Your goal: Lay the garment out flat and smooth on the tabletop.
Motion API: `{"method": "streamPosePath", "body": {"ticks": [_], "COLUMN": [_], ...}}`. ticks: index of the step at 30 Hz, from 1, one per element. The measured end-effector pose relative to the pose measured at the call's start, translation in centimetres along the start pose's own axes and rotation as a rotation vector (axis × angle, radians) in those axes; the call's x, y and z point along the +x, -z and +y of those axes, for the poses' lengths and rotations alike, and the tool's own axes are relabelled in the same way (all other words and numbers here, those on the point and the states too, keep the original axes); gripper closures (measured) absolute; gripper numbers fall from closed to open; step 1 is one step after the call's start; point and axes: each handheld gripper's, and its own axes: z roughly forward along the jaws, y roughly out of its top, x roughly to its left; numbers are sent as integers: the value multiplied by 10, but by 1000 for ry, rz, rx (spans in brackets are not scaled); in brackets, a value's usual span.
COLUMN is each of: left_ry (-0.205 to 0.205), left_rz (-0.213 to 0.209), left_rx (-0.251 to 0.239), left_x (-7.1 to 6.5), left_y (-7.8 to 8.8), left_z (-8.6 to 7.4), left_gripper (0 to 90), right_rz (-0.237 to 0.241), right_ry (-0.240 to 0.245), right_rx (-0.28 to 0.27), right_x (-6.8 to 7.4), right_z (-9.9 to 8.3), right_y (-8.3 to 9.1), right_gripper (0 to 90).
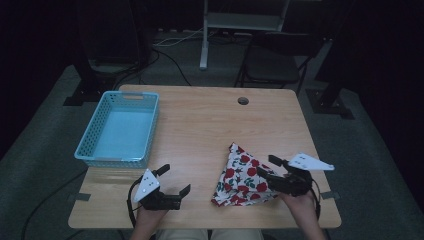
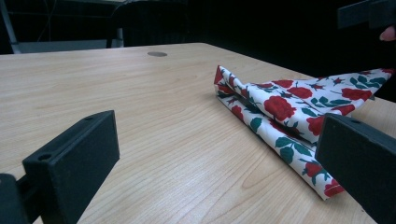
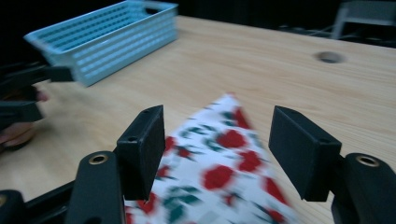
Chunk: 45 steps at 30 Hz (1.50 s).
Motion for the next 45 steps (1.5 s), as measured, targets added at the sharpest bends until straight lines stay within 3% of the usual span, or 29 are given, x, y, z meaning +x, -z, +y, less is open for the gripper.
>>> {"method": "streamPosePath", "body": {"ticks": [2, 4, 6, 9, 13, 23, 27, 30, 39, 41, 45], "left_ry": [0, 2, 2, 1, 2, 2, 1, 1, 1, 1, 2], "left_rz": [-1, -2, -3, -2, -2, 1, 0, 0, 0, 0, 0], "left_rx": [1, 0, -1, -1, -1, -1, 0, 0, 0, 1, 0], "left_x": [0, 1, 1, 0, 0, 0, 0, 0, 0, 0, 0], "left_y": [0, 0, 0, 0, 0, 0, 0, 0, 0, 0, 0], "left_z": [0, 0, 0, 0, 0, 0, 0, 0, 0, 0, 0], "left_gripper": [3, 2, 2, 3, 2, 2, 2, 3, 3, 2, 3], "right_rz": [15, 75, 84, 110, 125, 95, 44, 22, 32, 53, 51], "right_ry": [8, 33, 44, 85, 95, 156, 211, 235, 231, 206, 175], "right_rx": [9, 56, 71, 144, 198, 295, 343, 351, 327, 302, 251], "right_x": [4, 20, 23, 37, 42, 46, 54, 57, 57, 55, 47], "right_z": [1, -3, -5, -16, -26, -46, -51, -47, -34, -29, -17], "right_y": [-5, -27, -32, -52, -65, -86, -97, -100, -106, -103, -91], "right_gripper": [353, 348, 345, 332, 329, 318, 361, 470, 772, 792, 797]}}
